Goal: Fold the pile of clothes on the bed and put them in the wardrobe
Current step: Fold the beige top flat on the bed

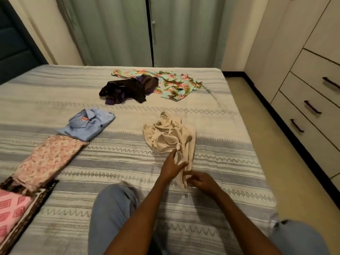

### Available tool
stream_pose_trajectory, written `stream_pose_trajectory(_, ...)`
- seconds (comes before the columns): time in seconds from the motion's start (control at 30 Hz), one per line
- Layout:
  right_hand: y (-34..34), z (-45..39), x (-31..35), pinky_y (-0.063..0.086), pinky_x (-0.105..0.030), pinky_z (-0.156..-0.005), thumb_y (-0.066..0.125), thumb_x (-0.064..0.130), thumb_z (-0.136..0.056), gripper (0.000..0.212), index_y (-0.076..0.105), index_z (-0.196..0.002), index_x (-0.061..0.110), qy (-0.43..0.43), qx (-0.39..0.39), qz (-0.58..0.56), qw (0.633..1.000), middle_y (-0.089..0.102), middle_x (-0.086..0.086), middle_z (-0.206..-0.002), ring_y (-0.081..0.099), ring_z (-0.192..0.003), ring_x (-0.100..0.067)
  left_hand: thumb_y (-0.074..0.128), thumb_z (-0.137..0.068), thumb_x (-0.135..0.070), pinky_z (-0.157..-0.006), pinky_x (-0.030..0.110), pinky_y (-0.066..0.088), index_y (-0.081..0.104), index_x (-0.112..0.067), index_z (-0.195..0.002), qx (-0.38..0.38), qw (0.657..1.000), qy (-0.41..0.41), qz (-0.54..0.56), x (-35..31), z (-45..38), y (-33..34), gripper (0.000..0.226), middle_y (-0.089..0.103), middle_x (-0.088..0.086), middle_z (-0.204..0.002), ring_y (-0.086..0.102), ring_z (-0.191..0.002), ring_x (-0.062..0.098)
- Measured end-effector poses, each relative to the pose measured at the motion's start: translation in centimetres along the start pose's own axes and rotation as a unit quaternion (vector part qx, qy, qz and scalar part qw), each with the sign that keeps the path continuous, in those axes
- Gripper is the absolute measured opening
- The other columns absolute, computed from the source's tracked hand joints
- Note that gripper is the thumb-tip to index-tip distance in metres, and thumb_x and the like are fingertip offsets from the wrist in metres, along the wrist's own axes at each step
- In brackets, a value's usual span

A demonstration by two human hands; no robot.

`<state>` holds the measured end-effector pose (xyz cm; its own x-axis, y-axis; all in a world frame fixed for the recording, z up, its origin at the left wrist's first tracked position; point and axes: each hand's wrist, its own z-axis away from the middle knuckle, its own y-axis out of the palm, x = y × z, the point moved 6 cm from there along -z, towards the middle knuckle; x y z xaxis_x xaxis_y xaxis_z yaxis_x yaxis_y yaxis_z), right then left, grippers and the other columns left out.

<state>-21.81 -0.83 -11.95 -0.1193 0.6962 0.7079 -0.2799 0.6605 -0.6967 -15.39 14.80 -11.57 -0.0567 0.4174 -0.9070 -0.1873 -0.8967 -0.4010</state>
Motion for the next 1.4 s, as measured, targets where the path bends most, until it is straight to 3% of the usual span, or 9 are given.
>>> stream_pose_trajectory(0.1, -4.1, -1.0, 0.5, 0.054, -0.027, -0.07, 0.054, 0.018, -0.091, 0.038, 0.06, -0.121, 0.039, 0.009, -0.095, 0.076, 0.993, 0.075, 0.017, -0.102, 0.065, -0.076, 0.0, 0.058, -0.077, -0.054, -0.103, 0.042, 0.046, 0.042, -0.023, -0.146, -0.024, 0.996, 0.021, -0.077, 2.7, -0.8, 1.1, 0.077, 0.055, 0.002, -0.141, 0.053, -0.127, 0.021)
stream_pose_trajectory(0.3, -4.9, -5.5, 5.9, 0.055, -0.046, -0.08, 0.076, 0.024, -0.083, 0.066, 0.049, -0.142, 0.036, -0.172, -0.109, 0.341, 0.918, 0.054, -0.005, -0.142, 0.058, -0.117, -0.032, 0.045, -0.087, -0.028, -0.097, 0.039, 0.049, 0.058, -0.011, -0.132, -0.116, 0.988, 0.091, -0.042, 0.3, 4.1, -1.3, 0.05, 0.064, 0.007, -0.126, 0.059, -0.114, 0.019)
stream_pose_trajectory(0.43, -4.0, -7.7, 8.1, 0.053, -0.054, -0.088, 0.085, 0.032, -0.07, 0.04, 0.071, -0.108, 0.031, -0.191, -0.09, 0.396, 0.894, 0.06, -0.005, -0.137, 0.057, -0.124, -0.033, 0.05, -0.089, -0.022, -0.086, 0.032, 0.052, 0.061, -0.019, -0.125, -0.139, 0.986, 0.091, 0.005, -0.5, 5.8, -3.0, 0.037, 0.067, -0.003, -0.115, 0.063, -0.104, 0.013)
stream_pose_trajectory(0.53, -5.4, -7.9, 9.9, 0.053, -0.046, -0.081, 0.072, 0.027, -0.076, 0.019, 0.073, -0.094, 0.023, -0.211, -0.157, 0.352, 0.898, 0.071, -0.003, -0.113, 0.065, -0.109, -0.03, 0.054, -0.084, -0.023, -0.081, 0.032, 0.051, 0.055, -0.017, -0.123, -0.182, 0.982, 0.056, -0.013, -0.9, 5.8, -4.8, 0.04, 0.063, -0.004, -0.109, 0.064, -0.101, 0.022)
stream_pose_trajectory(0.73, -13.0, -6.9, 12.8, 0.05, -0.04, -0.06, 0.047, 0.026, -0.087, 0.03, 0.071, -0.101, 0.015, -0.145, -0.336, 0.197, 0.91, 0.069, -0.015, -0.067, 0.065, -0.062, -0.039, 0.066, -0.078, -0.017, -0.085, 0.042, 0.047, 0.052, -0.018, -0.131, -0.218, 0.96, 0.043, -0.169, -5.8, 2.9, -7.7, 0.055, 0.059, 0.012, -0.122, 0.056, -0.108, 0.035)
stream_pose_trajectory(1.07, -30.8, -3.4, 17.5, 0.052, -0.042, -0.076, 0.038, 0.028, -0.096, 0.039, 0.066, -0.123, 0.032, -0.025, -0.493, 0.104, 0.864, 0.073, -0.013, -0.103, 0.065, -0.092, -0.04, 0.058, -0.089, -0.016, -0.082, 0.038, 0.049, 0.064, -0.019, -0.118, -0.208, 0.946, 0.103, -0.228, -20.4, -3.8, -12.8, 0.03, 0.062, 0.007, -0.121, 0.06, -0.108, 0.031)
stream_pose_trajectory(1.23, -38.7, -0.3, 19.8, 0.05, -0.042, -0.082, 0.043, 0.019, -0.096, 0.036, 0.065, -0.121, 0.032, -0.006, -0.528, 0.094, 0.844, 0.07, -0.01, -0.112, 0.063, -0.101, -0.039, 0.053, -0.079, -0.014, -0.053, 0.035, 0.058, 0.068, -0.013, -0.085, -0.207, 0.967, 0.118, -0.087, -29.4, -4.6, -16.3, 0.017, 0.069, 0.011, -0.074, 0.07, -0.062, 0.03)
stream_pose_trajectory(1.3, -41.6, 0.4, 20.3, 0.05, -0.042, -0.083, 0.043, 0.017, -0.094, 0.037, 0.065, -0.121, 0.03, -0.001, -0.536, 0.073, 0.841, 0.07, -0.01, -0.113, 0.063, -0.103, -0.038, 0.053, -0.08, -0.013, -0.05, 0.032, 0.053, 0.06, -0.011, -0.07, -0.215, 0.965, 0.147, -0.033, -34.2, -4.5, -17.8, 0.013, 0.062, 0.012, -0.063, 0.067, -0.056, 0.03)
stream_pose_trajectory(1.4, -45.2, 1.0, 21.7, 0.05, -0.039, -0.088, 0.045, 0.012, -0.089, 0.04, 0.067, -0.12, 0.027, -0.011, -0.548, 0.014, 0.836, 0.071, -0.01, -0.114, 0.063, -0.107, -0.035, 0.051, -0.066, -0.028, -0.058, 0.052, 0.059, 0.058, -0.008, -0.065, -0.206, 0.957, 0.195, 0.056, -40.0, -5.0, -19.9, 0.021, 0.061, 0.017, -0.062, 0.069, -0.059, 0.036)
